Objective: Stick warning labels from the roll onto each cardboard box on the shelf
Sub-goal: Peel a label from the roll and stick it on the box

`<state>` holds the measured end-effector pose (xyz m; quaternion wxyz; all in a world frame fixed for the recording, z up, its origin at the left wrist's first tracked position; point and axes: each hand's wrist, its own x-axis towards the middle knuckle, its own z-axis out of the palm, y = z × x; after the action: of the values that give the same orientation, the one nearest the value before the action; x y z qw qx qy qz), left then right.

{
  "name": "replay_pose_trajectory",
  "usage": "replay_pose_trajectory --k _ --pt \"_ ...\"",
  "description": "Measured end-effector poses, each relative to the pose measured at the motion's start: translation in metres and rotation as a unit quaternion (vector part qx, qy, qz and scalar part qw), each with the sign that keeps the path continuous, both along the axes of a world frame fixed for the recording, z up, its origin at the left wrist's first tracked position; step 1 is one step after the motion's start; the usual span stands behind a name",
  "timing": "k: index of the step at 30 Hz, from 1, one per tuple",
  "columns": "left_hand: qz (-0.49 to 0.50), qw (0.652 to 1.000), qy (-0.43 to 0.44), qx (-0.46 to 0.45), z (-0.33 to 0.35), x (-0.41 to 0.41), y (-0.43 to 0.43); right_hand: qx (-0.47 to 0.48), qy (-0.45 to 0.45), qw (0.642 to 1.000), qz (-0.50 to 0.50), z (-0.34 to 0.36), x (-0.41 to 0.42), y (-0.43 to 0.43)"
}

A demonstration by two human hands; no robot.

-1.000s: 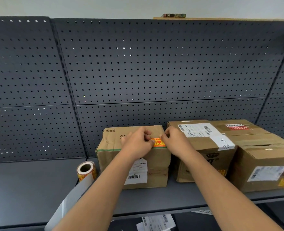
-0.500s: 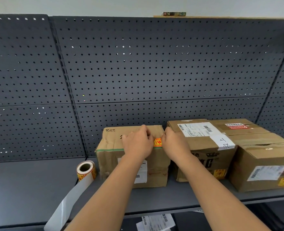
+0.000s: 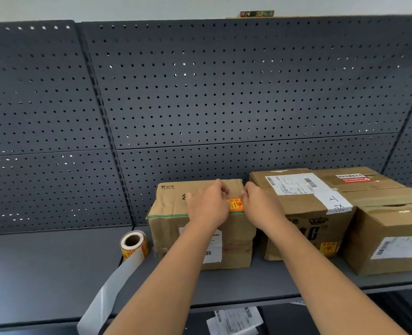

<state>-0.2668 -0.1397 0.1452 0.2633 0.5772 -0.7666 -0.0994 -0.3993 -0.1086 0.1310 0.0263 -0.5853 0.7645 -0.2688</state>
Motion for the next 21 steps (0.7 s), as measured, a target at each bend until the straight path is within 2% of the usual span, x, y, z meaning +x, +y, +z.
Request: replay_pose_trajectory --k 6,13,21 --pt "-0.028 0.999 -0.011 0.022 0.003 0.006 0.001 0.002 -0.003 1.0 -0.014 0.002 0.004 0.002" --pt "-0.053 0.997 -0.038 0.035 0.005 0.008 -0.001 -0.008 -0.129 0.99 0.049 0.0 -0.009 0.01" --pt "-0.09 0.993 -0.061 0.056 0.007 0.014 0.001 -0.025 -0.072 0.997 0.034 -0.008 -0.003 0.008"
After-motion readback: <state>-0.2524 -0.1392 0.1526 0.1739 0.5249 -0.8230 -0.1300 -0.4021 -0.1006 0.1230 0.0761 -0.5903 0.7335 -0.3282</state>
